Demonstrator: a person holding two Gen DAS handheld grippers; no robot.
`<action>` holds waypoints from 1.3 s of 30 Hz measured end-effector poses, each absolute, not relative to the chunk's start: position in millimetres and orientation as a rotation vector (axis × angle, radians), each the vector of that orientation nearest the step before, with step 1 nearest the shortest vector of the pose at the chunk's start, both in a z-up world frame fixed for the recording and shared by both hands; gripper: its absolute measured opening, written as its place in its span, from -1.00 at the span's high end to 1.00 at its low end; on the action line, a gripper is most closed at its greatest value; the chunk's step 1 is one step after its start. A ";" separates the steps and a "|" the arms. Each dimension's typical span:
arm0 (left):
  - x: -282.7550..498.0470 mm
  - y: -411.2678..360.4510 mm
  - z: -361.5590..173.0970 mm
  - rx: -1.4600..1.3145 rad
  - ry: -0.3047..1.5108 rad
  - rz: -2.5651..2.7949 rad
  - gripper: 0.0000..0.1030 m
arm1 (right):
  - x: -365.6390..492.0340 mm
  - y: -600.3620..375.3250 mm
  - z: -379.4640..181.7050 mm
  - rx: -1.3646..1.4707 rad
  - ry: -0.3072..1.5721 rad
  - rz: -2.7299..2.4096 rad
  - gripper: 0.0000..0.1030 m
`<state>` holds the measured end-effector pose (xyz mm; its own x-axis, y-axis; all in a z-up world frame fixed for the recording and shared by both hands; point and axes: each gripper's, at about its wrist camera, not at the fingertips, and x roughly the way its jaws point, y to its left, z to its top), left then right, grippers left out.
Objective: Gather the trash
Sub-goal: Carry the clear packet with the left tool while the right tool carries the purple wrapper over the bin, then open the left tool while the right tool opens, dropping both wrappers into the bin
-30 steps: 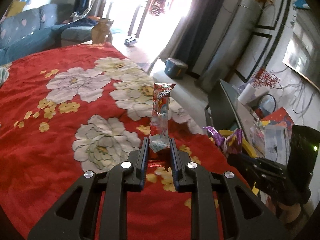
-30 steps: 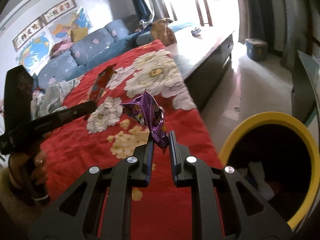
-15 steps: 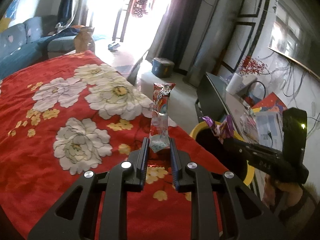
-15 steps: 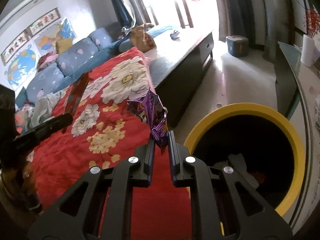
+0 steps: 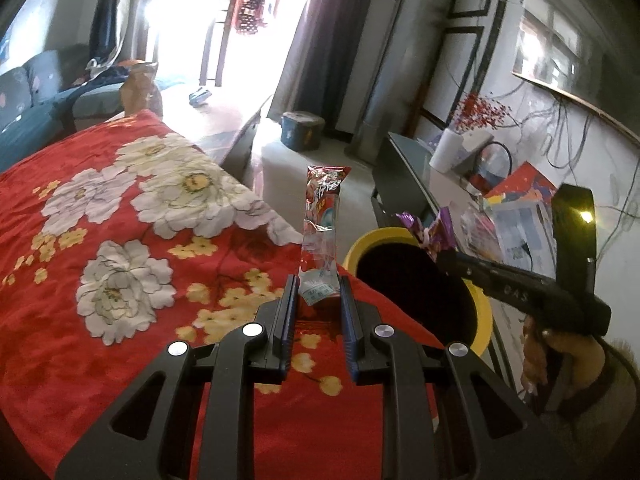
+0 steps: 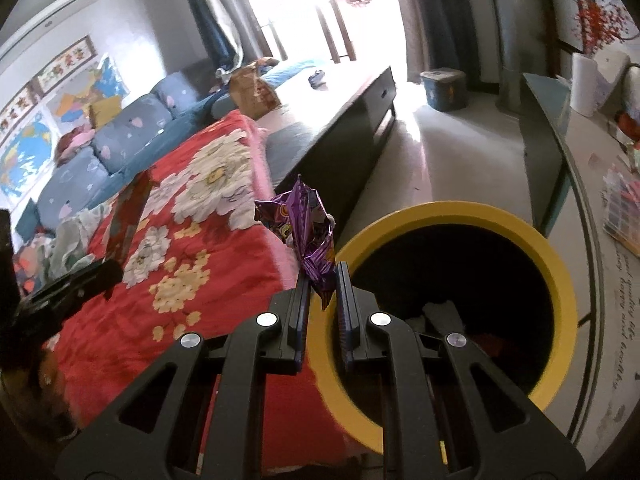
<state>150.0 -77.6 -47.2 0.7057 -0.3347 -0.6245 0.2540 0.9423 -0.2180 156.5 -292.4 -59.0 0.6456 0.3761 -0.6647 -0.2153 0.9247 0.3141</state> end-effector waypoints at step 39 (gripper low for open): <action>183.1 -202.9 -88.8 0.009 0.807 -0.531 -0.35 | 133.8 -395.9 -90.1 0.385 0.865 0.078 0.22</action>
